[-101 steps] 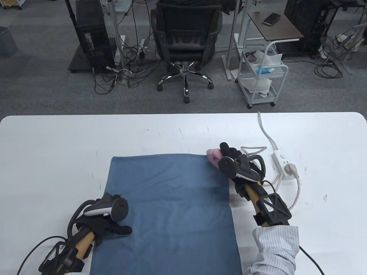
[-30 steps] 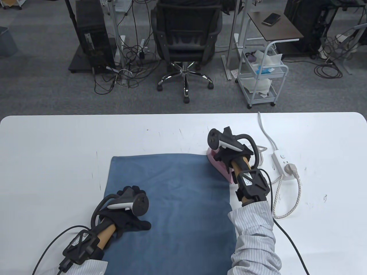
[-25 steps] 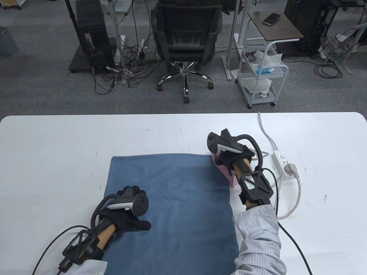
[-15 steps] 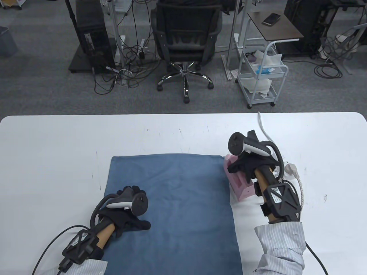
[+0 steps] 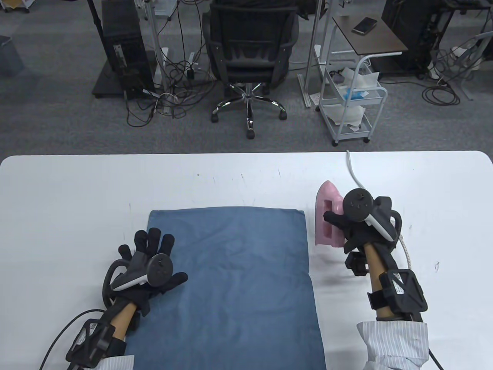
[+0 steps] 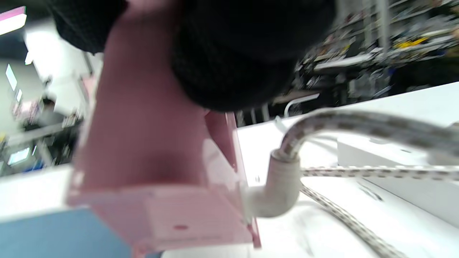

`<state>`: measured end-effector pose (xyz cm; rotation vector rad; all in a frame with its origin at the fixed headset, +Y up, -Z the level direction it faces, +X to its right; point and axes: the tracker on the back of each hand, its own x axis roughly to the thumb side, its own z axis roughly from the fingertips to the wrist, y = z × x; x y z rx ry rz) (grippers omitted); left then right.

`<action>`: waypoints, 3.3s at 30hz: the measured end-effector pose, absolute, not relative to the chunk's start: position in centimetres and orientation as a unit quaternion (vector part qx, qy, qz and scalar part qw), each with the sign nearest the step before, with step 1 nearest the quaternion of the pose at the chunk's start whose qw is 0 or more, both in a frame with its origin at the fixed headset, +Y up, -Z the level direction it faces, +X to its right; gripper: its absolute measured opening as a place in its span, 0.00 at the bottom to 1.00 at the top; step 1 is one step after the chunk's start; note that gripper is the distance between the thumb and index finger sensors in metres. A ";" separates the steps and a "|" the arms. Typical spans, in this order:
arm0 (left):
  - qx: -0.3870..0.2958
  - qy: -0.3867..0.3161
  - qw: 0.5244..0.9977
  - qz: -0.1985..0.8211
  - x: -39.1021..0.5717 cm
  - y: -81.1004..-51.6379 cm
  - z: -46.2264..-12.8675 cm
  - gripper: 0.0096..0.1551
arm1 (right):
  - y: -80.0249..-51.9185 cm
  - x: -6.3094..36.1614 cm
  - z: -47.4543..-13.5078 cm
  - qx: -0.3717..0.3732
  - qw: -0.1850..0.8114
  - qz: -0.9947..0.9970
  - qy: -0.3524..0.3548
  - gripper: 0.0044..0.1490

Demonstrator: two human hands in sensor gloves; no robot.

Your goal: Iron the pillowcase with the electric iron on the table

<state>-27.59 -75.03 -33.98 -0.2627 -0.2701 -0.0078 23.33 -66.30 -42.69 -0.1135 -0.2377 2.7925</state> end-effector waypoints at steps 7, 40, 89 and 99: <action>-0.101 -0.061 0.993 0.018 -31.1 -74.9 -32.9 0.61 | -69.4 23.9 -42.9 -0.068 0.199 0.965 -0.155 0.37; -0.092 -0.007 0.995 0.043 -34.7 -76.3 -31.5 0.62 | -73.2 22.8 -41.9 -0.062 0.173 0.983 -0.017 0.47; -0.114 -0.014 0.993 -0.015 -33.5 -76.9 -31.4 0.61 | -74.7 32.7 -48.4 -0.119 0.044 0.990 0.053 0.34; -0.117 -0.014 0.993 -0.017 -33.6 -76.9 -31.3 0.61 | -75.0 32.1 -48.3 -0.130 -0.004 0.991 0.029 0.33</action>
